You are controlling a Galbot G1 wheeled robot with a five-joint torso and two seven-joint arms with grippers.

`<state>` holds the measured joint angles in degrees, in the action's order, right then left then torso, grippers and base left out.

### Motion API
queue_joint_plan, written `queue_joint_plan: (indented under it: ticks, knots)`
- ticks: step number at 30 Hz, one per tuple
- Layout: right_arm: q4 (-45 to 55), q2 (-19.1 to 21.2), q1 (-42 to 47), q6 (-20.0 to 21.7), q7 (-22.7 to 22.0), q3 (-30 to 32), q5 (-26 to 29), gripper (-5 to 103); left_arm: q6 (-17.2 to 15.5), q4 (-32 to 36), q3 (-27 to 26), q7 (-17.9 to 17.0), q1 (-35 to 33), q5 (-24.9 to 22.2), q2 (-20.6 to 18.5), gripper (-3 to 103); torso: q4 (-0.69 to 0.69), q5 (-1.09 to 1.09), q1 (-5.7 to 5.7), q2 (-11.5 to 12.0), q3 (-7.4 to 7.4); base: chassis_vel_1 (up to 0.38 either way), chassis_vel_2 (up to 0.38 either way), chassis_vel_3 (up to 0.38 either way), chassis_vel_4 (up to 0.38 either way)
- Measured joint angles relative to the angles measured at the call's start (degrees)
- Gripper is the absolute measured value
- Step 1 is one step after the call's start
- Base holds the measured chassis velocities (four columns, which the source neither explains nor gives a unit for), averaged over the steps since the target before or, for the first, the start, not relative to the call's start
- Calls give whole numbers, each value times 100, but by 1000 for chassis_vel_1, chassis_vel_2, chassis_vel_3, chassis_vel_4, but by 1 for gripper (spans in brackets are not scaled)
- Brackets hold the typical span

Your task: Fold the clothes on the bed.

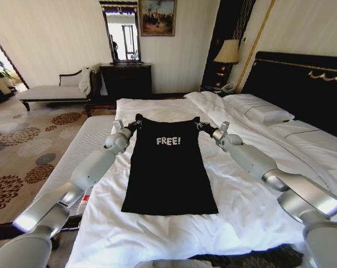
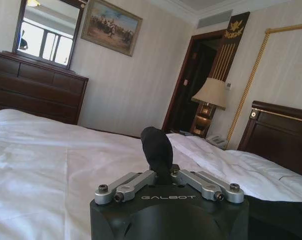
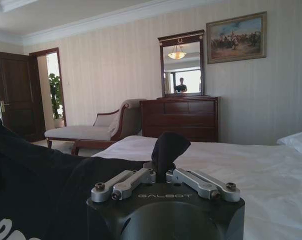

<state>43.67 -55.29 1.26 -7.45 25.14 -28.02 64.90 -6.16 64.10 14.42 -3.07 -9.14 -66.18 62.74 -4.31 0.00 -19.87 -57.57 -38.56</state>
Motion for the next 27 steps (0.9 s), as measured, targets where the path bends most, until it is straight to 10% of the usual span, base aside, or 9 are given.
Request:
queue_joint_plan:
  ticks: [12, 27]
  knots:
    - [11, -32, 108, -174, -186, 400, -330, 3, 136, -136, -43, 82, -21, 113, 76, 2, 1, -1, 1, 0, 1, 0, 0, 0, 0]
    - [1921, 713, 1596, -525, -387, 1631, -1029, 3, 166, 2312, -684, -137, -1612, 415, -887, 2, -1, -2, 2, -1, 2, 0, 0, 0, 0]
